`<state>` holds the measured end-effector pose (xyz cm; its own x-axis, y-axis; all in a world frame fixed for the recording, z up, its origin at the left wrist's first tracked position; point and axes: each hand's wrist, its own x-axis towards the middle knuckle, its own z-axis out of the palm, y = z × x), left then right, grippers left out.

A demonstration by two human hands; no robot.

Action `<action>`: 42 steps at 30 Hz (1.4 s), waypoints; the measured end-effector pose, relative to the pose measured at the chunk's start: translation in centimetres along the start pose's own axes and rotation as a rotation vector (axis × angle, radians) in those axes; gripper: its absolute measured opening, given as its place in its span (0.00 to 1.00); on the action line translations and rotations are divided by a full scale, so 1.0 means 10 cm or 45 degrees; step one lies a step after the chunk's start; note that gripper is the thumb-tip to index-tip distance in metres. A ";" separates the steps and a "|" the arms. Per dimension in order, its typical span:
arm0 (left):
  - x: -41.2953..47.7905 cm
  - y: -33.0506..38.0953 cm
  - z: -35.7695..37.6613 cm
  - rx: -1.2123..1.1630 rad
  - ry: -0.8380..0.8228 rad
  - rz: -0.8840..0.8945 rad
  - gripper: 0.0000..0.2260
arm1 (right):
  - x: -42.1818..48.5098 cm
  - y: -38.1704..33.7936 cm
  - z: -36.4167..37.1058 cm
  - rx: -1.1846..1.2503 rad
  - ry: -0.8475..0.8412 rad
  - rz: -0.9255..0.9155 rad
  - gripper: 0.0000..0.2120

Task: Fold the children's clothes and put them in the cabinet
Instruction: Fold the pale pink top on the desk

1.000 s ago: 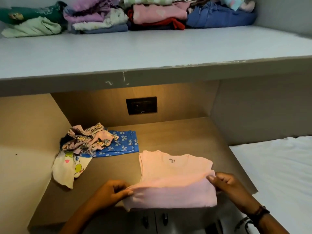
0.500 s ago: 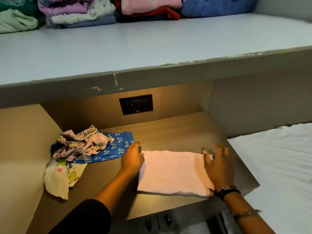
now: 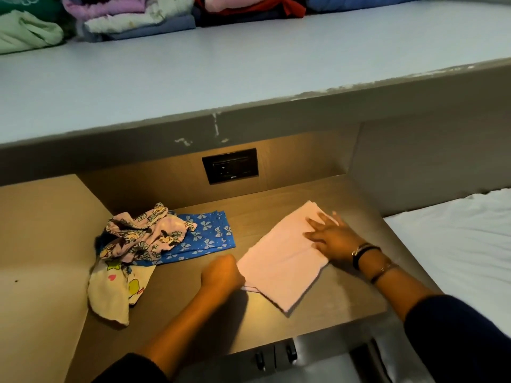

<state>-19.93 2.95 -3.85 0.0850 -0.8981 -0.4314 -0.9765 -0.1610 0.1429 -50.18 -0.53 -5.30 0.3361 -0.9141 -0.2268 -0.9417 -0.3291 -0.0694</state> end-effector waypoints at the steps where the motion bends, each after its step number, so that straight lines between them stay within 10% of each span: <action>1: -0.07 0.00 0.05 -0.057 -0.105 -0.004 0.08 | 0.09 -0.02 -0.09 -0.071 0.011 -0.013 0.20; 4: -0.31 -0.02 0.26 -0.134 -0.251 0.148 0.08 | 0.12 -0.28 -0.21 -0.029 0.156 0.016 0.20; 9: -0.44 -0.14 0.34 0.141 0.391 0.751 0.17 | -0.59 -1.00 0.20 0.219 0.280 -0.206 0.24; 13: -0.27 -0.29 0.31 0.392 0.081 1.233 0.30 | -1.03 -1.20 0.60 0.174 0.124 -0.211 0.34; 21: -0.26 -0.35 0.44 0.626 0.398 1.575 0.19 | -1.21 -1.07 0.68 0.135 0.511 -0.263 0.25; 35: -0.57 -0.02 -0.31 -0.459 -0.512 1.022 0.12 | -1.23 -0.77 0.04 1.230 0.275 0.087 0.11; 42: 0.38 0.47 -0.59 -0.816 -0.429 0.404 0.13 | -0.26 -0.43 -0.33 1.259 0.264 0.379 0.08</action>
<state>-22.99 -3.65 0.42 -0.3431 -0.7846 -0.5164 -0.6312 -0.2145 0.7454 -46.93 2.43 -1.17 -0.0032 -0.9796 -0.2008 -0.5450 0.1700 -0.8210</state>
